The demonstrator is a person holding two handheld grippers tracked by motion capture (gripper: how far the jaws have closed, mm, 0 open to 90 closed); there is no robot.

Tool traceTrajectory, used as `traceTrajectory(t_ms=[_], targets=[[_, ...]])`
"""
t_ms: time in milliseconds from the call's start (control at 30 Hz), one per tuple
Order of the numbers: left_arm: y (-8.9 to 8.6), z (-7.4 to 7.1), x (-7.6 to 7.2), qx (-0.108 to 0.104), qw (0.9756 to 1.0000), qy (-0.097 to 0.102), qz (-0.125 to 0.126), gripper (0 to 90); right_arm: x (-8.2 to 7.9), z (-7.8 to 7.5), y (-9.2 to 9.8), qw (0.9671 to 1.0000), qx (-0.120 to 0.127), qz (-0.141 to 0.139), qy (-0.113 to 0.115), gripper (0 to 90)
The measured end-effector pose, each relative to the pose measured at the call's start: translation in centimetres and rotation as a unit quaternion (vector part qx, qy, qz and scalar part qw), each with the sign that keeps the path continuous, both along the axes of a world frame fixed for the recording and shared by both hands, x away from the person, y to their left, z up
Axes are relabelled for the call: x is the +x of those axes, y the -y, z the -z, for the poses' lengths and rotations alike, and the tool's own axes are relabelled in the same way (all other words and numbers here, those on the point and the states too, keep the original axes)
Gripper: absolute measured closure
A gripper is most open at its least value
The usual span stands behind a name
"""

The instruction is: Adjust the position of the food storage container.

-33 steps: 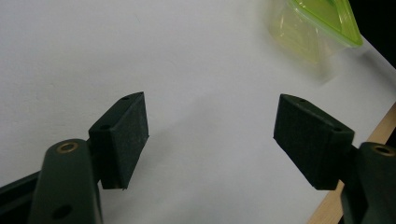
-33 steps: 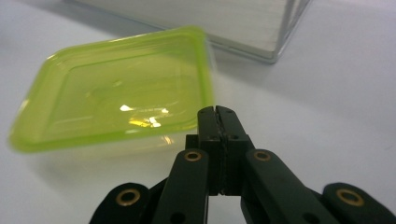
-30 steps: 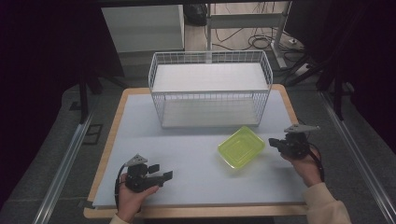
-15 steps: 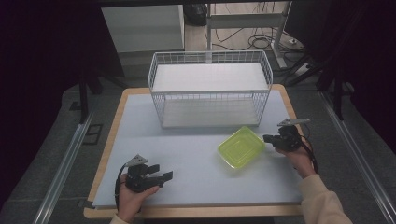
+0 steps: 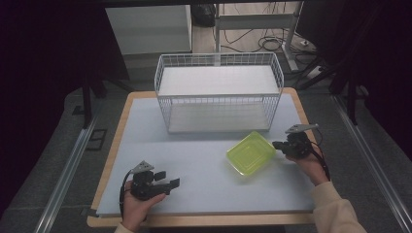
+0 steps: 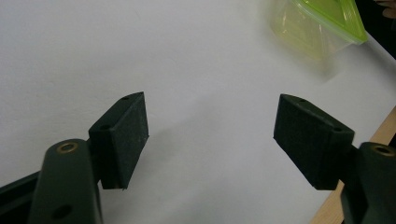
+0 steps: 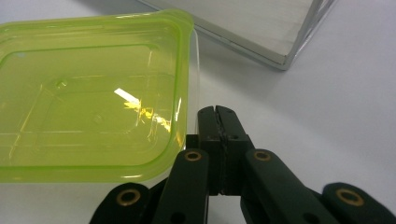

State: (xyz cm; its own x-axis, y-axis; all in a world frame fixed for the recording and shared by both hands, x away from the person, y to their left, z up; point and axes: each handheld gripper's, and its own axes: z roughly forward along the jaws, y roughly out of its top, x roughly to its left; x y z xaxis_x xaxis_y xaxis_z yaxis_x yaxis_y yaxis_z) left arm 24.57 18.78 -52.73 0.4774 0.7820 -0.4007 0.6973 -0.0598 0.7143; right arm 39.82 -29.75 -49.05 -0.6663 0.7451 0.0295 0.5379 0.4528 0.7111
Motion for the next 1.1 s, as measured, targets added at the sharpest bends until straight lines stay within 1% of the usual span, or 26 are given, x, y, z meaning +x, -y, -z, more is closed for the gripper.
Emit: traceTrajectory(t_ms=[233,367,500,533,700,1000,1100], targets=[[0.0,0.0,0.0,0.001,1.0,-0.002,0.002,25.9,-0.5,-0.1,-0.4,0.9999,-0.007,-0.013,-0.001,90.0],[0.0,0.0,0.0,0.0,1.0,-0.001,0.002,25.9,-1.1,-0.2,-0.8,0.9997,-0.011,-0.023,-0.005,90.0],[0.0,0.0,0.0,0.0,1.0,-0.001,0.002,25.9,-1.7,-0.2,-1.0,0.9996,-0.01,-0.025,-0.007,90.0],[0.0,0.0,0.0,0.001,1.0,-0.002,0.002,25.9,-2.1,-0.2,-1.0,0.9996,-0.008,-0.025,-0.009,90.0],[0.1,0.0,0.0,0.001,1.0,-0.001,0.003,25.9,-2.5,-0.2,-1.2,0.9995,-0.007,-0.028,-0.01,90.0],[0.0,0.0,0.0,0.001,1.0,-0.001,0.002,25.9,-3.3,-0.4,-2.6,0.9989,-0.019,-0.04,-0.015,90.0],[0.0,0.0,0.0,0.001,1.0,-0.001,0.002,25.9,-3.5,-0.4,-3.1,0.9987,-0.018,-0.044,-0.015,90.0]])
